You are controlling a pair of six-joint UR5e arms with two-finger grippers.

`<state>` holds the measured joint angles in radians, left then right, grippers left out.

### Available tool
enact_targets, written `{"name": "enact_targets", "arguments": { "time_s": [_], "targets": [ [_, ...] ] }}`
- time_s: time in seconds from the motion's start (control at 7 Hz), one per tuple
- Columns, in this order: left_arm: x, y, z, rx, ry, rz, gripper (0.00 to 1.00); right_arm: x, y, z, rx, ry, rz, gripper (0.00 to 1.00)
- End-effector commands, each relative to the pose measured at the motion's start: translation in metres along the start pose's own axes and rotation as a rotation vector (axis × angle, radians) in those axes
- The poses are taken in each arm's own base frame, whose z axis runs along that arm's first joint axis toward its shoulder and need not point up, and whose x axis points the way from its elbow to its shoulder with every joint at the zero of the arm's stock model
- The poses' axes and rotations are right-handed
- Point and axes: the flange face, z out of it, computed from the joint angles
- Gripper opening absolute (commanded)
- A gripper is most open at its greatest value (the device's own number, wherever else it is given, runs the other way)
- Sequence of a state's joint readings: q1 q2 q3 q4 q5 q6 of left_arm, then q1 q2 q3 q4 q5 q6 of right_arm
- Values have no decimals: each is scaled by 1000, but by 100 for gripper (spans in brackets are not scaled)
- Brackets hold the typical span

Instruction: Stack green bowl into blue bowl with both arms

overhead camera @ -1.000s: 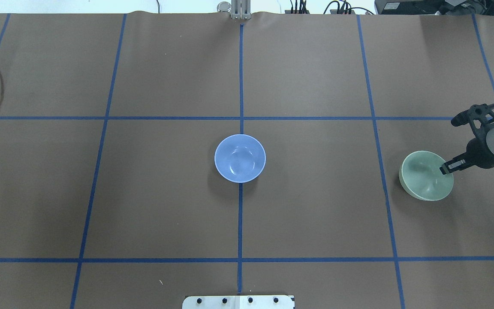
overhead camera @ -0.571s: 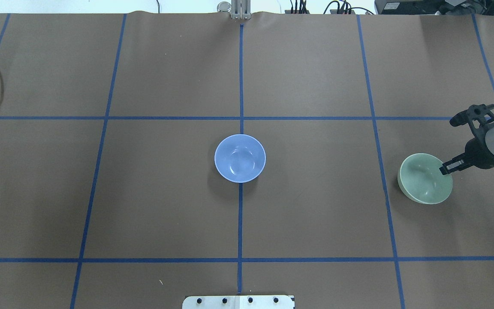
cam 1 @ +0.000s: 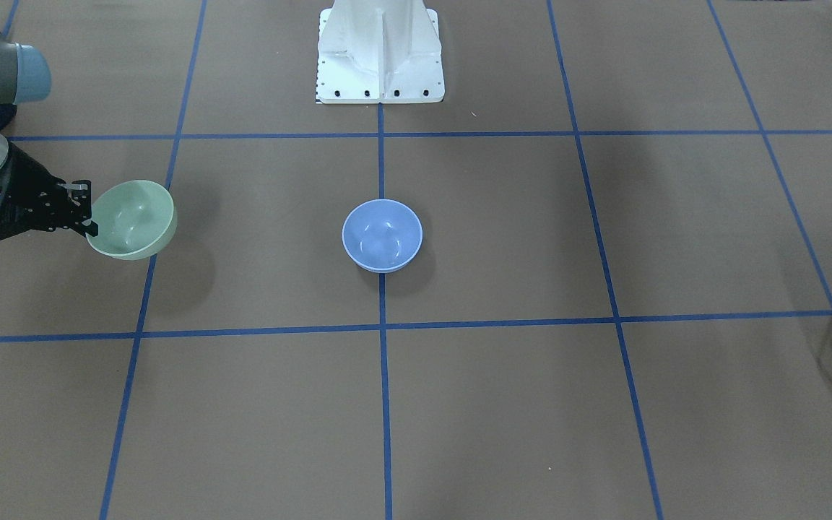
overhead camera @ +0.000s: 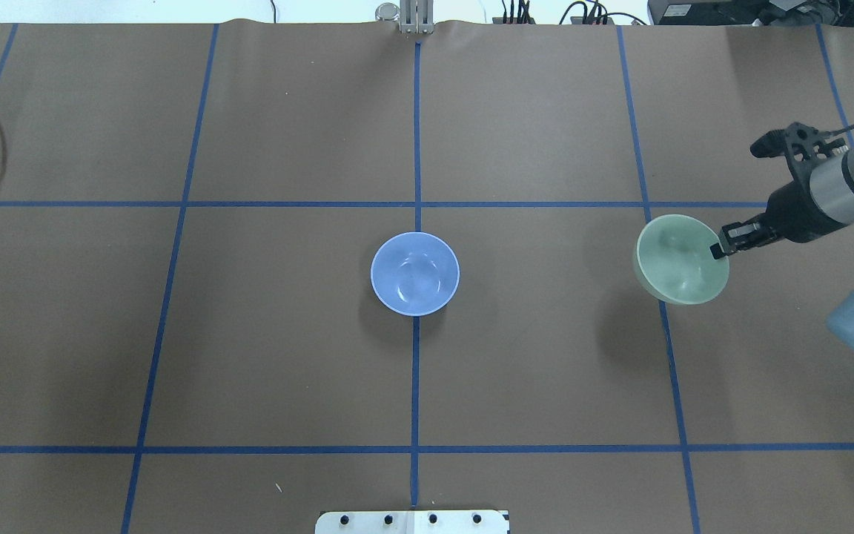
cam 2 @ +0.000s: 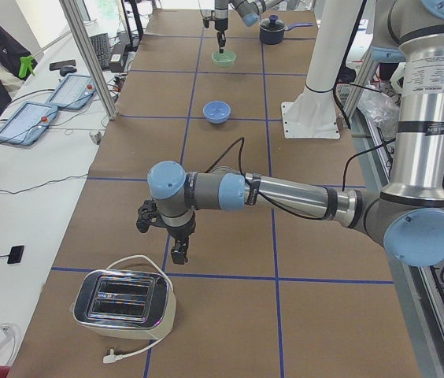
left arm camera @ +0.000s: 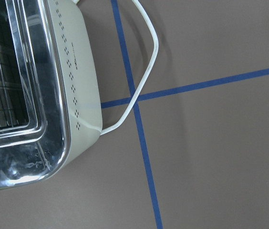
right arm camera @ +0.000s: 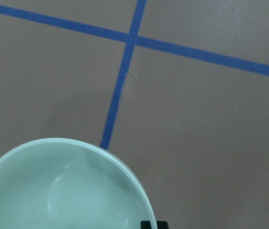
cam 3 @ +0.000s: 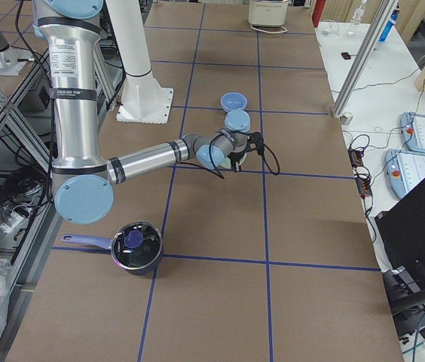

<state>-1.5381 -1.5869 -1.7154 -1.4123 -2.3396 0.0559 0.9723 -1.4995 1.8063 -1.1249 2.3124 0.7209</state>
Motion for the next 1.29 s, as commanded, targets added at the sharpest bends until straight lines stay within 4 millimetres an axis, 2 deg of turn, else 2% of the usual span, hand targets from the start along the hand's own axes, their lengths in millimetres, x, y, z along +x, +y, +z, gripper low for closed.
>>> {"name": "enact_targets", "arguments": {
  "time_s": [0.0,0.14,0.29,0.57,0.71,0.86,1.0,1.14],
  "targets": [
    [-2,4,1,-2,0,-9,98,-84,-58,-42,35,-46,130,0],
    [-2,4,2,-3,0,-9,98,-145,-78,-40,29,-42,162,0],
    [-2,4,2,-3,1,-11,98,-206,-80,-20,51,-11,182,0],
    [-2,4,2,-4,2,-19,98,-306,-69,12,73,70,225,0],
    [-2,4,3,-7,2,-21,98,-341,-64,33,83,106,237,0],
    [-3,4,4,-8,2,-24,98,-361,-59,53,66,112,240,0],
    [-4,4,5,-10,2,-24,98,-378,-58,67,66,123,240,0],
    [-5,3,6,-12,2,-26,98,-383,-54,80,77,124,228,0]
  ]
}}
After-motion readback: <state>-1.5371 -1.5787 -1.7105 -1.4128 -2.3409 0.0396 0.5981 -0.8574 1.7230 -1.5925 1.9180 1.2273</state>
